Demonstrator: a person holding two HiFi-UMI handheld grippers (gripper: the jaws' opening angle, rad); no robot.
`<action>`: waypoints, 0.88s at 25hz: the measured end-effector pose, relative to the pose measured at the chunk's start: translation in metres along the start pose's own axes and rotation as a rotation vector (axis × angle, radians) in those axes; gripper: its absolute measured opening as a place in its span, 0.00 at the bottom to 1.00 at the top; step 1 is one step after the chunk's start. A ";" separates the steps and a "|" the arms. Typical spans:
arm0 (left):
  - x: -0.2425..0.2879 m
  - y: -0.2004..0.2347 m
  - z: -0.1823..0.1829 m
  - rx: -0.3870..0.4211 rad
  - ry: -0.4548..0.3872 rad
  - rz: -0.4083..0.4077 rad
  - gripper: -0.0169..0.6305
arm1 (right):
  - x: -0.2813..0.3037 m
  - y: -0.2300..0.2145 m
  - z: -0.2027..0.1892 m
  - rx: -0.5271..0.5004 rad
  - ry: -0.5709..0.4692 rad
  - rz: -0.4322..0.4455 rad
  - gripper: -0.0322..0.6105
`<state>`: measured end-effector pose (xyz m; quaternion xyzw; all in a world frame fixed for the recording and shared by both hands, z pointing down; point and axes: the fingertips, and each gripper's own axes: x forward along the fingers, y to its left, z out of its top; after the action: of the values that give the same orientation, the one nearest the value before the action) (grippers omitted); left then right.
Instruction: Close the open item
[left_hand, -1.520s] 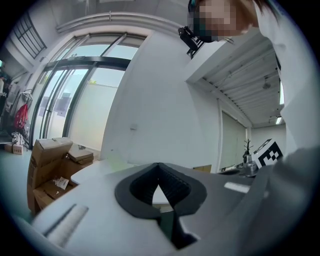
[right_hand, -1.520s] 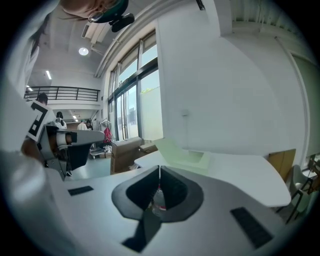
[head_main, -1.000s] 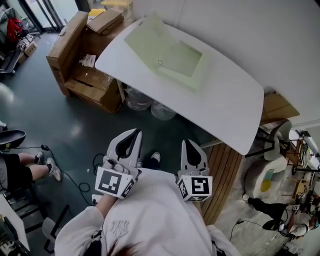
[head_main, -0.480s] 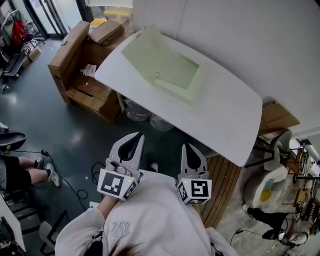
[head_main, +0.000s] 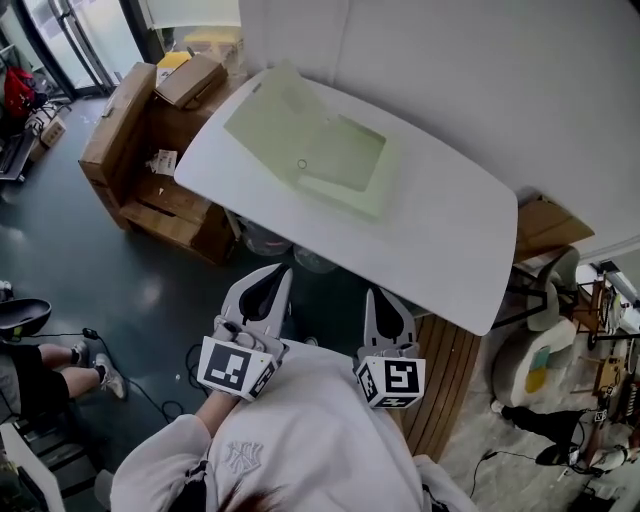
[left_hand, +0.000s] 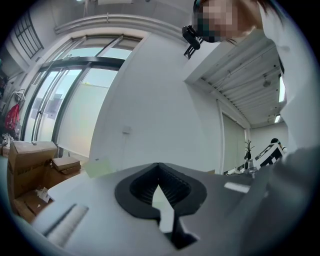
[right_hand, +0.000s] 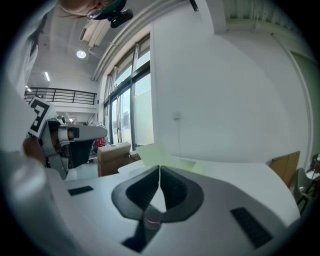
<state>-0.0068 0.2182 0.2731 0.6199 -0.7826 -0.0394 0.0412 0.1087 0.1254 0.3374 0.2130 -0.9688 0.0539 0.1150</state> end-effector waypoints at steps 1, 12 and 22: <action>0.004 0.006 0.001 0.001 0.000 -0.005 0.04 | 0.006 0.000 0.003 0.001 -0.001 -0.007 0.07; 0.039 0.074 0.008 0.002 0.015 -0.057 0.04 | 0.079 0.026 0.021 0.005 0.000 -0.036 0.07; 0.060 0.108 0.007 0.007 0.040 -0.124 0.04 | 0.112 0.039 0.024 0.032 -0.002 -0.082 0.07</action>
<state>-0.1258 0.1845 0.2797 0.6679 -0.7419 -0.0269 0.0521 -0.0113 0.1127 0.3394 0.2546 -0.9583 0.0646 0.1128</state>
